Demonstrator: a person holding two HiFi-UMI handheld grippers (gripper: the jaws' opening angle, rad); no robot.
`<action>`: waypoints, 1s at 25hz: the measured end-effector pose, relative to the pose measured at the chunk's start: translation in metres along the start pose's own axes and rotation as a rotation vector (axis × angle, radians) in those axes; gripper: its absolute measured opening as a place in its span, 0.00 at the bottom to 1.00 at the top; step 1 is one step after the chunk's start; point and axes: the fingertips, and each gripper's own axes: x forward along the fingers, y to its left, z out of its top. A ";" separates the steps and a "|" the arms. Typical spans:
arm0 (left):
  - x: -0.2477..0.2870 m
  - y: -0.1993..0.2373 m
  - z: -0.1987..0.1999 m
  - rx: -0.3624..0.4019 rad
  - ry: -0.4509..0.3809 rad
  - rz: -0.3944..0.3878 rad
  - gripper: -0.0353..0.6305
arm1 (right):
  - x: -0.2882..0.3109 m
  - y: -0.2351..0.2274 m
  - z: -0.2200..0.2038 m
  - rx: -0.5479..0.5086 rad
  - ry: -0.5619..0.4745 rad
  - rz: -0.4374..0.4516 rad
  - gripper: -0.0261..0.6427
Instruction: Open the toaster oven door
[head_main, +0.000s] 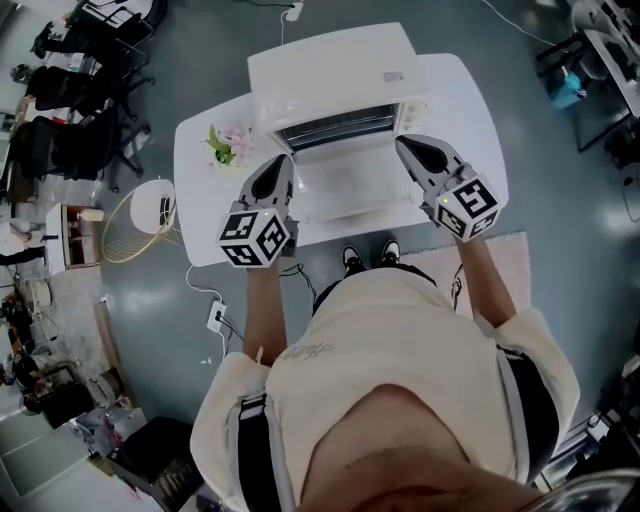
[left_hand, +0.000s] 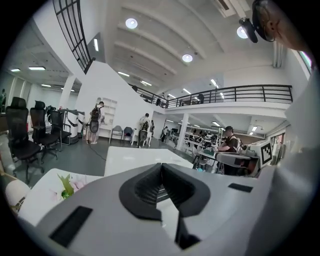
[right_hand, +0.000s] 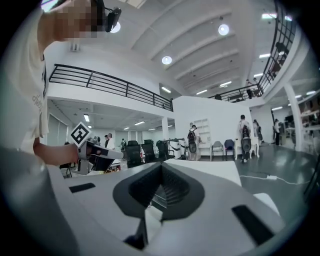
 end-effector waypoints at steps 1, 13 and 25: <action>-0.001 0.000 0.006 0.015 -0.009 -0.003 0.08 | 0.001 0.001 0.006 -0.008 -0.009 -0.005 0.05; -0.005 -0.001 0.055 0.080 -0.098 -0.016 0.08 | -0.002 -0.005 0.051 -0.084 -0.044 -0.054 0.05; 0.003 0.006 0.069 0.179 -0.127 0.037 0.09 | -0.007 -0.025 0.070 -0.080 -0.069 -0.127 0.05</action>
